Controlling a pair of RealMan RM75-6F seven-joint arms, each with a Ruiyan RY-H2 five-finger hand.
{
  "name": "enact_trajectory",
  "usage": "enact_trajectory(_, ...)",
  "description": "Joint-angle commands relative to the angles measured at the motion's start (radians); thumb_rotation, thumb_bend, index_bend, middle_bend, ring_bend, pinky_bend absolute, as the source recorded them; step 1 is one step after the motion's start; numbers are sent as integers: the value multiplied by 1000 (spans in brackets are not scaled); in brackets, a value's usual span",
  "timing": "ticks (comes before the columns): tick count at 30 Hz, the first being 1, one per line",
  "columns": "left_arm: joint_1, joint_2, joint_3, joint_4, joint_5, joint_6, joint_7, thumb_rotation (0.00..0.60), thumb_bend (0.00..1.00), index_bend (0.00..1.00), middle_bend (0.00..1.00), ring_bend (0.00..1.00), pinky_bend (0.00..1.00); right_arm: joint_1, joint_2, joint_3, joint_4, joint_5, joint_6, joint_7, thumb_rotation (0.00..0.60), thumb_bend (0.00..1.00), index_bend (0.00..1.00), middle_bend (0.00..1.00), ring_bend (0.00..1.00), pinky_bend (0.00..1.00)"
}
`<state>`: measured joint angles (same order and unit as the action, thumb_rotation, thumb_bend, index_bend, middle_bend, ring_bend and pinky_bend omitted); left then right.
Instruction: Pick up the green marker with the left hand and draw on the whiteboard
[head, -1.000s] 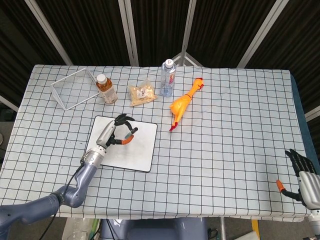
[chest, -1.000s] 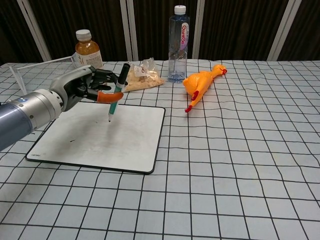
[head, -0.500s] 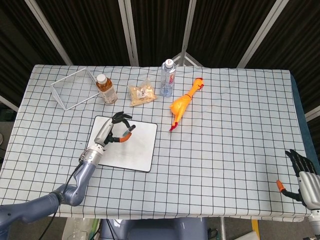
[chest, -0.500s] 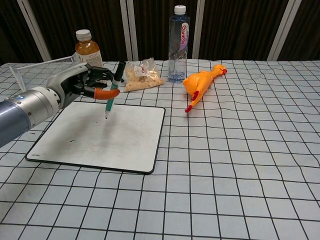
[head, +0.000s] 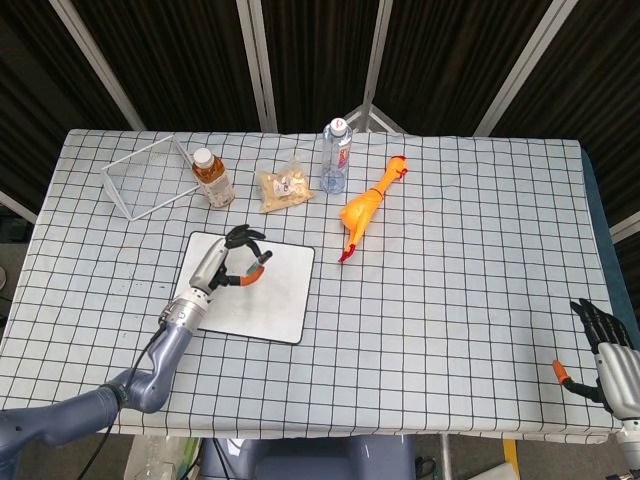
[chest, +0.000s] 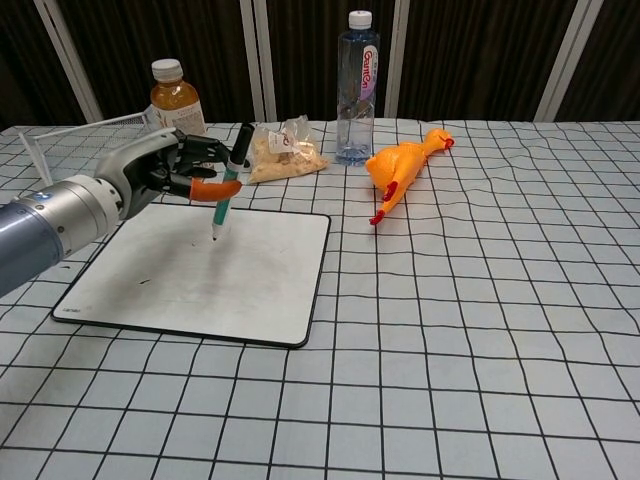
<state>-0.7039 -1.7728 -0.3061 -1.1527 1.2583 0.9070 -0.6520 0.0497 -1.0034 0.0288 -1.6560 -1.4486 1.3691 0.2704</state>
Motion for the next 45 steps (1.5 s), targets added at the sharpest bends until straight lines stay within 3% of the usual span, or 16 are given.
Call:
enact_trajectory(1, -1, -2, 4, -1, 2, -1, 1, 600, 539, 735, 243, 66, 89, 0, 0, 0, 0, 0, 0, 0, 600, 354, 0, 0, 0, 0)
enact_trajectory(34, -27, -44, 18, 50, 11, -25, -7, 600, 539, 742, 248, 66, 88, 0, 0, 3, 0, 3, 0, 0, 600, 354, 0, 0, 0, 0)
enact_trajectory(45, -34, -54, 27, 136, 24, -23, -3, 600, 539, 743, 248, 66, 89, -2, -2, 2, -1, 4, 1, -5, 600, 354, 0, 0, 0, 0)
